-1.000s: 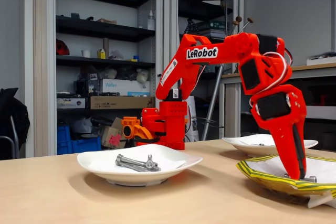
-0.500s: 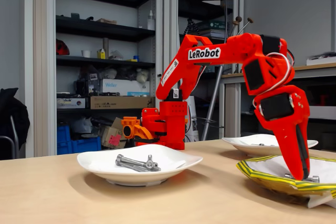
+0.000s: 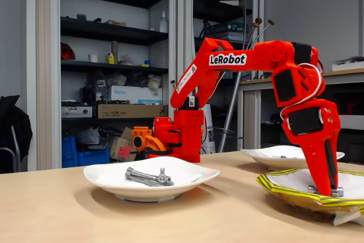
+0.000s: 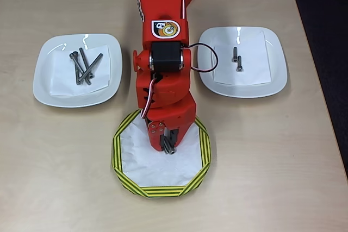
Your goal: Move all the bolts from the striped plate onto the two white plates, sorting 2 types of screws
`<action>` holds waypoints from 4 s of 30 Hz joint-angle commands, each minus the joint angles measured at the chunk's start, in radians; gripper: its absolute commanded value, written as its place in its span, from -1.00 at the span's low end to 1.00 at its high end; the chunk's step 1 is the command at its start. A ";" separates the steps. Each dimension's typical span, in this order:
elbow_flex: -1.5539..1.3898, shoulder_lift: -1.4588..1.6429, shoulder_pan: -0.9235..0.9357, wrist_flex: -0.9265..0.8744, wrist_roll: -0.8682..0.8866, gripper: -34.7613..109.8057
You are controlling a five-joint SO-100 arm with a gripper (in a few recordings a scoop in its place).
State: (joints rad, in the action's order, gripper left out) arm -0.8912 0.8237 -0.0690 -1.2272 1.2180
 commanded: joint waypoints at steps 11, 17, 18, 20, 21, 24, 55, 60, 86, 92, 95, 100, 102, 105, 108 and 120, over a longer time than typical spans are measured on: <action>0.114 0.078 0.008 -0.146 -0.043 -0.52; 0.204 0.080 0.025 -0.219 -0.083 -0.52; 0.221 0.080 0.029 -0.229 -0.089 -0.52; 0.242 0.081 0.031 -0.247 -0.092 -0.52; 0.253 0.083 0.031 -0.258 -0.092 -0.52; 0.253 0.106 0.017 -0.290 -0.072 -0.52; -0.828 0.867 -0.630 -0.046 0.726 -0.52; -0.953 0.931 -0.681 0.041 0.827 -0.49; -1.321 1.365 -0.419 0.273 0.463 -0.49; -1.424 1.552 -0.288 0.276 0.359 -0.52; -1.519 1.681 -0.215 0.307 0.313 -0.52; -1.812 1.928 -0.126 0.400 0.348 -0.52; -1.951 2.005 -0.098 0.462 0.368 -0.52; -2.171 2.109 -0.049 0.621 0.371 -0.52; -2.250 2.154 0.000 0.638 0.371 -0.52; -2.250 2.414 0.121 0.124 0.202 -0.52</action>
State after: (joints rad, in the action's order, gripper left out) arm -3.1355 3.1907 0.0169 -0.9741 1.4235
